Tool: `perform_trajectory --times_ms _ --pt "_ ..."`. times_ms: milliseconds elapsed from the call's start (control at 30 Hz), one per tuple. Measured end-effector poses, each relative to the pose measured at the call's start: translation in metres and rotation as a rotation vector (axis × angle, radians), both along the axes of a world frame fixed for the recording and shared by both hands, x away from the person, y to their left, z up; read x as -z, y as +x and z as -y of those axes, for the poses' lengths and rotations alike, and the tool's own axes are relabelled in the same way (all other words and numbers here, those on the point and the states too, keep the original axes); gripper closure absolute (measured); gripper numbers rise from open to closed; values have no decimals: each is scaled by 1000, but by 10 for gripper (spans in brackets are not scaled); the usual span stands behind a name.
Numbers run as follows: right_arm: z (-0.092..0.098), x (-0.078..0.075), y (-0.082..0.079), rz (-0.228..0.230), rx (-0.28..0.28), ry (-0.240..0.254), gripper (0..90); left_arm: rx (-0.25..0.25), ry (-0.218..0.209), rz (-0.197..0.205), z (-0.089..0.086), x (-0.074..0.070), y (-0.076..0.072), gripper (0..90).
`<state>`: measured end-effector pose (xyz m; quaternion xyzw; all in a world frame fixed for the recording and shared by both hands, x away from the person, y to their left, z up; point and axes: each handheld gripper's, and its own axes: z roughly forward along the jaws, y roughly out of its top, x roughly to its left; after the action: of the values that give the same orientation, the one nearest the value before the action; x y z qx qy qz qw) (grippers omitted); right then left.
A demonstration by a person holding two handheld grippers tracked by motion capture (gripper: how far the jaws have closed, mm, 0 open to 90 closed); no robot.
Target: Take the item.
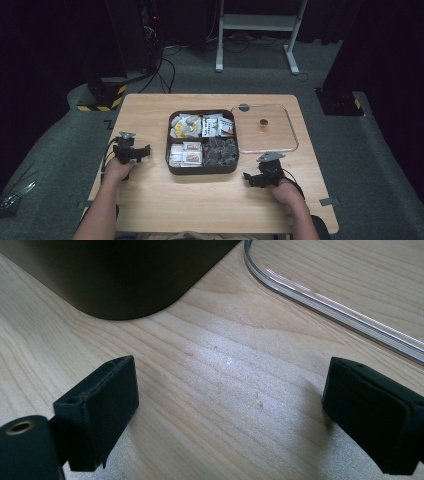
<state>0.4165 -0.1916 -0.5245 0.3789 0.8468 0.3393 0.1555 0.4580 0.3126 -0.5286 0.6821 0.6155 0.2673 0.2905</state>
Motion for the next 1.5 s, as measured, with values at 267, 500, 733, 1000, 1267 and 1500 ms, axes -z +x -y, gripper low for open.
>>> perform_trajectory --times_ms 267,500,733,1000,1267,1500 --pt "0 0 0 1 0 -1 78 30 2 -10 1 -2 1 155" --pt "0 0 0 1 -1 0 78 79 25 -102 0 -12 6 228" --pt "0 0 0 -1 0 2 78 135 -37 -150 2 -22 10 191" --pt "0 0 0 0 0 3 79 230 -129 -106 -1 -34 6 232" --pt "0 0 0 0 -1 2 78 281 -131 -102 3 -44 7 320" --pt "0 0 0 0 -1 2 78 302 -129 -71 6 -53 6 366"
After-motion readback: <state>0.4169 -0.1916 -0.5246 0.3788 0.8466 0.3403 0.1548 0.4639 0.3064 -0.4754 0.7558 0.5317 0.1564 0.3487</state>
